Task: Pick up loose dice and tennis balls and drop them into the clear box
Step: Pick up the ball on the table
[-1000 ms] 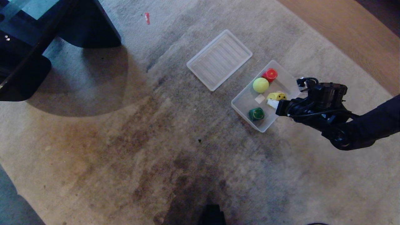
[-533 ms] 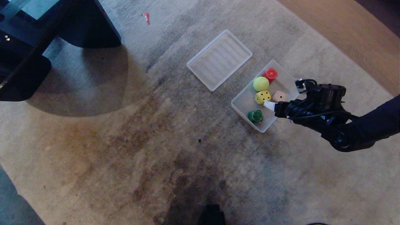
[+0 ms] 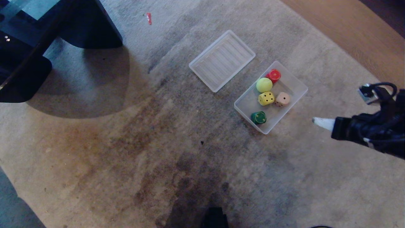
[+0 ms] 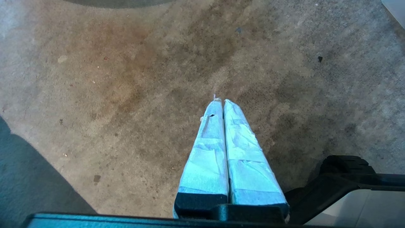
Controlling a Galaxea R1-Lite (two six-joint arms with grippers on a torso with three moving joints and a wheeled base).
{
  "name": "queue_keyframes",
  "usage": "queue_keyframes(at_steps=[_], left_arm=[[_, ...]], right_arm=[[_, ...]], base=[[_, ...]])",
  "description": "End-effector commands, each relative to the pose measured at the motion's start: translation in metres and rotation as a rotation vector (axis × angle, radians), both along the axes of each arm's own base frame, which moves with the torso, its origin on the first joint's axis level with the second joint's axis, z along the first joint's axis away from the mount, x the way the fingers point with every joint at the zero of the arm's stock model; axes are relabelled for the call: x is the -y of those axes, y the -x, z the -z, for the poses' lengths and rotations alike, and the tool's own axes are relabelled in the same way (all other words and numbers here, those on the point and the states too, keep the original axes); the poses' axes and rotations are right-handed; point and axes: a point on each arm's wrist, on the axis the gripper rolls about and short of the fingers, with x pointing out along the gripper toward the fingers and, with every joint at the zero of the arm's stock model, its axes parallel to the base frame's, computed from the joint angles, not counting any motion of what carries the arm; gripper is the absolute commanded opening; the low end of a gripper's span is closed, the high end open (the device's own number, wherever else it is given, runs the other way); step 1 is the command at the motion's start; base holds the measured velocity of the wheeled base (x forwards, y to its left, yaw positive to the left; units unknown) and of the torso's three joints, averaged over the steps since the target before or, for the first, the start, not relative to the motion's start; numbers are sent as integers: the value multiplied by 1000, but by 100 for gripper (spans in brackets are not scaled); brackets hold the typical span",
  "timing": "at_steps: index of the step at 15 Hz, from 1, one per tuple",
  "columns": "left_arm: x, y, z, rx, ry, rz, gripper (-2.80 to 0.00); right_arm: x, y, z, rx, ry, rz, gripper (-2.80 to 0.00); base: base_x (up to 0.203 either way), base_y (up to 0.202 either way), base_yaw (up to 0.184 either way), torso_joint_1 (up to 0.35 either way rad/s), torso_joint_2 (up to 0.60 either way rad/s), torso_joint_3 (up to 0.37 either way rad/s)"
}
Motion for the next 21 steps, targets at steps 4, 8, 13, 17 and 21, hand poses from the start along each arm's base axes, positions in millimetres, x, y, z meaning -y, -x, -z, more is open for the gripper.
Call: queue_keyframes(at_steps=[4, 8, 13, 17, 21], left_arm=[[0, 0, 0, -1, 0, -1, -280], [0, 0, 0, 0, 0, -1, -280], [0, 0, 0, 0, 0, -1, -280], [0, 0, 0, 0, 0, -1, -280], [0, 0, 0, 0, 0, -1, -280]], right_arm=[[11, 153, 42, 84, 172, 50, -280], [8, 215, 79, 71, 191, 85, -280], [9, 241, 108, -27, 193, 203, -280], [8, 241, 108, -24, 230, 165, -280], [9, 239, 108, 20, 175, 220, -280]], base=[[0, 0, 0, 0, 0, 0], [0, 0, 0, 0, 0, 0], [0, 0, 0, 0, 0, 0], [0, 0, 0, 0, 0, 0], [0, 0, 0, 0, 0, 0]])
